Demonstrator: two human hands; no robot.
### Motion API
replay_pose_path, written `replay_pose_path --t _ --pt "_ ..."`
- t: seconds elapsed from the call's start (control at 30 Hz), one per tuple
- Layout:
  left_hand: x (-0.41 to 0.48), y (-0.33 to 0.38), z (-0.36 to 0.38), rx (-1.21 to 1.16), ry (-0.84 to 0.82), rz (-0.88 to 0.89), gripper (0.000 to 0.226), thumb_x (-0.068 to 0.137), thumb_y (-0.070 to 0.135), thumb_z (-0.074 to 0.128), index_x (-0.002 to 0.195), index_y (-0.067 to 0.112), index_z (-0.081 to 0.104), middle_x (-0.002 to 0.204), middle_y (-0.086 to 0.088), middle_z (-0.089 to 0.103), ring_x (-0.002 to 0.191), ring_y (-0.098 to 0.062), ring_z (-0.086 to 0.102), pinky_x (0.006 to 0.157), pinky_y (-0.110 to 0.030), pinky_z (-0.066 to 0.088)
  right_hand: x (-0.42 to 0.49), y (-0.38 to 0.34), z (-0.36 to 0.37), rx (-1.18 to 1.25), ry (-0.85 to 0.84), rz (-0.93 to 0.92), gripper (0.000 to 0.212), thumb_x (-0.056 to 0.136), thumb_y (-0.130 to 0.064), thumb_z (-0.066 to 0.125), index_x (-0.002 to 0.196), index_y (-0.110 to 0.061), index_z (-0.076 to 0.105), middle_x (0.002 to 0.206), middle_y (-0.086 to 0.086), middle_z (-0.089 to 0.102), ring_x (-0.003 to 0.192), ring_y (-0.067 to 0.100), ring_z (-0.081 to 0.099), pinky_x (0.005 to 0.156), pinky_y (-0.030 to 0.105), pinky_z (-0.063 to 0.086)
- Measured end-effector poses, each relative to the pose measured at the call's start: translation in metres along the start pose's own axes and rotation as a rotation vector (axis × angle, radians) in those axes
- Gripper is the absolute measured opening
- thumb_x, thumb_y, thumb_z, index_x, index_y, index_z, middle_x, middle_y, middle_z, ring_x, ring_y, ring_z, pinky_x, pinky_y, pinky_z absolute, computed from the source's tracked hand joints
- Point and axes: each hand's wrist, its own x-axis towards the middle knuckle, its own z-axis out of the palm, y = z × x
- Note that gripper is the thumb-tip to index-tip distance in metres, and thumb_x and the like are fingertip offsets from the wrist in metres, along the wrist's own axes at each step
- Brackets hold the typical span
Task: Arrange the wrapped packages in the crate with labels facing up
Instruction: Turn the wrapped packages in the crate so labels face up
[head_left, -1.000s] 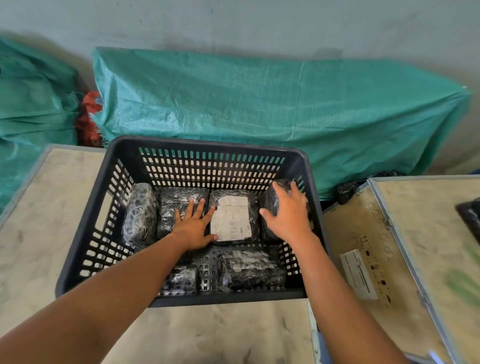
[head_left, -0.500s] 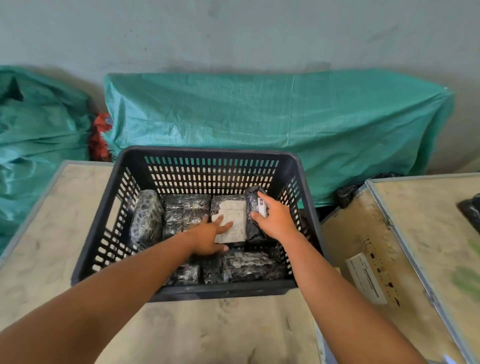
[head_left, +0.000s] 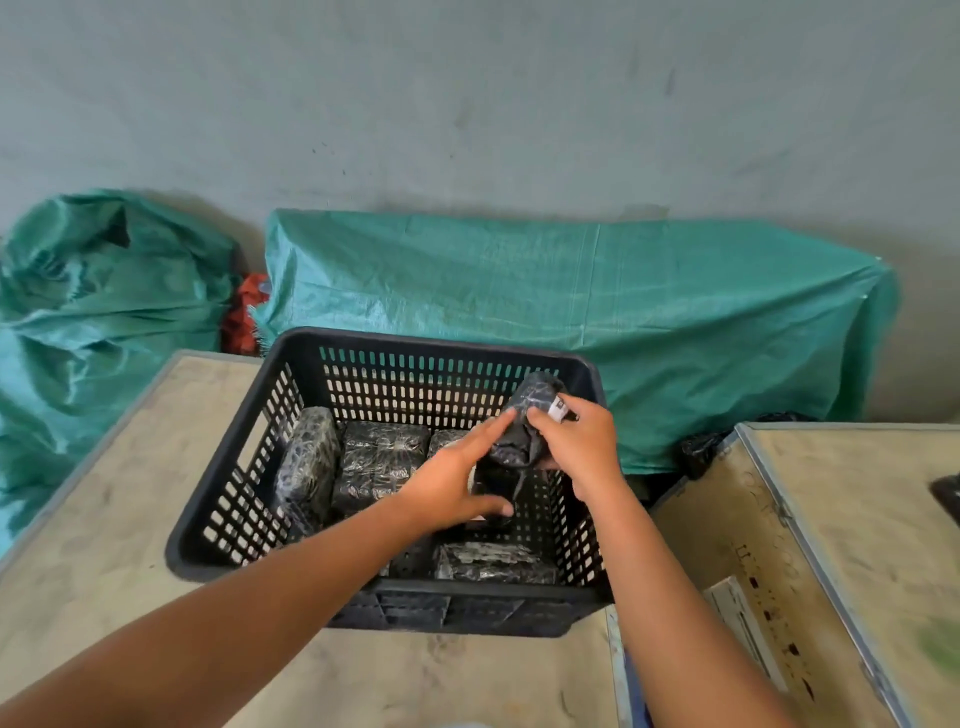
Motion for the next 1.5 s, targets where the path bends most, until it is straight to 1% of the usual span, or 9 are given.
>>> replay_pose_path --t 0.13,0.23,0.43,0.53,0.67,0.9,1.13,1.23,1.5 --pt "0.004 0.011 -0.015 -0.105 0.239 0.099 0.105 0.083 0.017 0.078 0.160 0.042 0.012 0.141 0.003 0.058 0.123 -0.003 0.059 0.102 -0.027 0.050 0.000 -0.025 -0.004 0.224 -0.090 0.012 0.011 0.090 -0.026 0.077 0.100 -0.026 0.073 0.100 0.004 0.078 0.077 0.017 0.079 0.060 0.041 0.064" --pt "0.008 0.013 -0.035 -0.275 0.278 0.027 0.106 0.082 0.012 0.074 0.156 0.053 0.010 0.127 0.007 0.067 0.098 -0.018 0.073 0.083 -0.039 0.062 0.005 -0.030 -0.009 0.268 -0.173 0.050 0.048 0.092 -0.036 0.075 0.134 -0.026 0.055 0.108 0.011 0.073 0.076 0.027 0.079 0.061 0.039 0.064" --pt "0.016 0.003 -0.069 -0.599 0.308 -0.088 0.094 0.094 0.001 0.059 0.153 0.059 0.014 0.107 0.008 0.076 0.065 -0.011 0.070 0.058 -0.026 0.058 0.008 0.006 -0.007 -0.229 0.043 -0.247 0.060 0.086 -0.048 0.076 0.139 -0.028 0.058 0.103 -0.014 0.072 0.094 -0.001 0.068 0.086 0.031 0.058" --pt "0.014 -0.006 -0.073 -0.742 0.302 -0.189 0.085 0.096 0.001 0.054 0.151 0.058 0.023 0.104 0.000 0.077 0.066 -0.009 0.071 0.056 -0.022 0.056 0.009 0.019 -0.003 -0.084 -0.103 -0.212 0.075 0.085 -0.051 0.077 0.150 -0.045 0.041 0.143 -0.014 0.052 0.128 0.009 0.052 0.104 0.038 0.049" --pt "0.016 -0.012 -0.060 -0.676 0.319 -0.255 0.074 0.101 0.003 0.050 0.145 0.059 0.033 0.127 0.036 0.058 0.107 0.013 0.062 0.082 -0.015 0.055 0.016 0.026 0.005 0.008 -0.275 -0.186 0.083 0.087 -0.043 0.076 0.155 -0.049 0.028 0.151 -0.025 0.040 0.141 0.001 0.035 0.116 0.037 0.038" --pt "0.033 -0.035 -0.035 -0.672 0.226 -0.408 0.052 0.103 -0.003 0.033 0.137 0.027 0.058 0.125 0.014 0.062 0.103 0.005 0.066 0.084 -0.014 0.053 0.044 0.039 0.024 -0.051 -0.333 -0.175 0.076 0.092 -0.020 0.075 0.156 -0.034 0.035 0.128 -0.040 0.045 0.134 0.005 0.044 0.088 0.004 0.048" --pt "0.049 -0.065 -0.025 -0.726 0.298 -0.558 0.048 0.101 -0.002 0.037 0.133 0.020 0.065 0.123 0.004 0.067 0.091 0.007 0.069 0.071 -0.010 0.053 0.060 0.070 0.049 -0.081 -0.316 -0.187 0.062 0.093 -0.020 0.075 0.150 -0.021 0.050 0.141 -0.010 0.053 0.131 0.010 0.051 0.108 0.037 0.049" --pt "0.051 -0.081 -0.018 -0.635 0.230 -0.557 0.055 0.096 -0.010 0.041 0.143 0.015 0.056 0.145 -0.001 0.051 0.124 -0.007 0.054 0.080 -0.006 0.050 0.063 0.082 0.056 -0.164 -0.258 -0.206 0.062 0.092 -0.017 0.076 0.148 -0.028 0.052 0.143 0.005 0.054 0.131 0.018 0.052 0.112 0.041 0.044" --pt "0.022 -0.116 0.008 -0.030 -0.131 -0.481 0.091 0.089 0.038 0.072 0.161 0.032 0.017 0.168 -0.004 -0.006 0.152 -0.023 0.015 0.117 -0.035 0.022 0.070 0.114 0.065 -0.524 -0.550 0.091 0.105 0.090 -0.032 0.077 0.158 -0.051 -0.001 0.167 0.008 -0.025 0.155 0.031 -0.005 0.122 0.044 0.014"
